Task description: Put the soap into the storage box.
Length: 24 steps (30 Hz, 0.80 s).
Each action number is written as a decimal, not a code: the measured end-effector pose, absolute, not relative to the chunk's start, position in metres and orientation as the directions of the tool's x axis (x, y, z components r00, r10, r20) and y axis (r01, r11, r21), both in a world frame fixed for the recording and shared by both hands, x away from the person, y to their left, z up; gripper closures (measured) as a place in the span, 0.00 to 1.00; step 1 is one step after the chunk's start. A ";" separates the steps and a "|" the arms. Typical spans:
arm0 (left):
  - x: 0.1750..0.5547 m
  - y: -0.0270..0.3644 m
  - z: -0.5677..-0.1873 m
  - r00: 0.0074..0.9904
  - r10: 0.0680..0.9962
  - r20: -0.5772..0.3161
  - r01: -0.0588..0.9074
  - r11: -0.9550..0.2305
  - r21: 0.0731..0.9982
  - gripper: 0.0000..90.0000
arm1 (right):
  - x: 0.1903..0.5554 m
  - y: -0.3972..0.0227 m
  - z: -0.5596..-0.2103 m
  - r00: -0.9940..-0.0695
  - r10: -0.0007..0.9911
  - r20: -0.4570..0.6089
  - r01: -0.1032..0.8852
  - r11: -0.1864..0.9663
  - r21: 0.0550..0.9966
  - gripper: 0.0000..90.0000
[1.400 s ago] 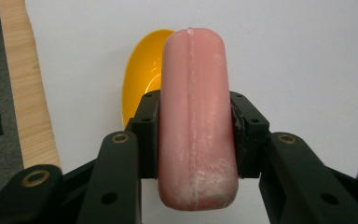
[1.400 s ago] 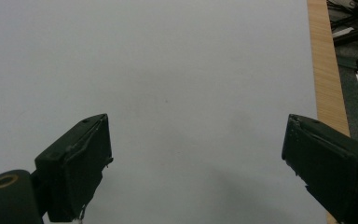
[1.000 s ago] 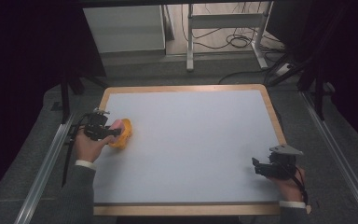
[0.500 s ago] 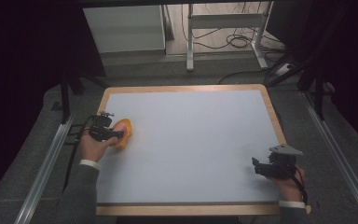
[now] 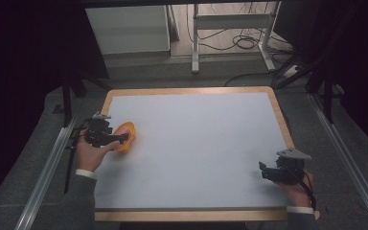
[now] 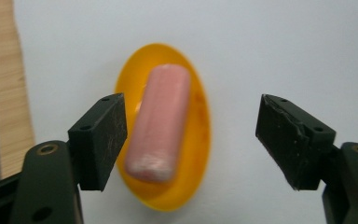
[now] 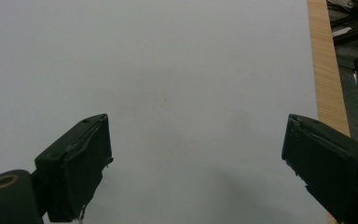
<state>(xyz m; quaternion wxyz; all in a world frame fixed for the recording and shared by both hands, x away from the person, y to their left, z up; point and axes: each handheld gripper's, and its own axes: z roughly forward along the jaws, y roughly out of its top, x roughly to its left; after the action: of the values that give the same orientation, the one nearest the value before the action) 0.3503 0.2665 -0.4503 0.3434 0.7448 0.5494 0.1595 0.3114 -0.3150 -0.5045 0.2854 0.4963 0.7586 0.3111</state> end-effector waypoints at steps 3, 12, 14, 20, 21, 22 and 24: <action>0.345 0.264 -0.449 0.356 0.925 -0.136 0.697 -0.166 0.698 0.27 | 0.312 -0.315 -0.505 -0.344 0.931 -0.125 0.576 0.314 0.755 0.09; 0.316 0.249 -0.456 0.430 0.893 -0.132 0.656 -0.209 0.725 0.27 | 0.311 -0.314 -0.504 -0.346 0.930 -0.126 0.573 0.316 0.756 0.09; 0.312 0.249 -0.458 0.431 0.893 -0.127 0.653 -0.212 0.727 0.27 | 0.311 -0.314 -0.504 -0.345 0.930 -0.127 0.572 0.316 0.757 0.09; 0.297 0.248 -0.473 0.435 0.889 -0.144 0.652 -0.200 0.731 0.27 | 0.311 -0.313 -0.504 -0.347 0.929 -0.129 0.570 0.319 0.758 0.09; 0.295 0.249 -0.476 0.432 0.889 -0.154 0.652 -0.190 0.734 0.27 | 0.311 -0.313 -0.504 -0.349 0.928 -0.132 0.569 0.322 0.757 0.09; 0.294 0.250 -0.478 0.428 0.889 -0.163 0.654 -0.179 0.735 0.27 | 0.311 -0.313 -0.504 -0.349 0.928 -0.132 0.569 0.322 0.757 0.09; 0.290 0.251 -0.483 0.429 0.888 -0.167 0.656 -0.178 0.733 0.27 | 0.310 -0.313 -0.504 -0.349 0.928 -0.134 0.569 0.323 0.756 0.09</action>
<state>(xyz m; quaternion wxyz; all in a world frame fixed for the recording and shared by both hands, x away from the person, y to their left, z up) 0.2905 0.2509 -0.4827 0.3845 0.7526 0.5128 0.1508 0.3105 -0.3125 -0.5037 0.2887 0.4921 0.7605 0.3101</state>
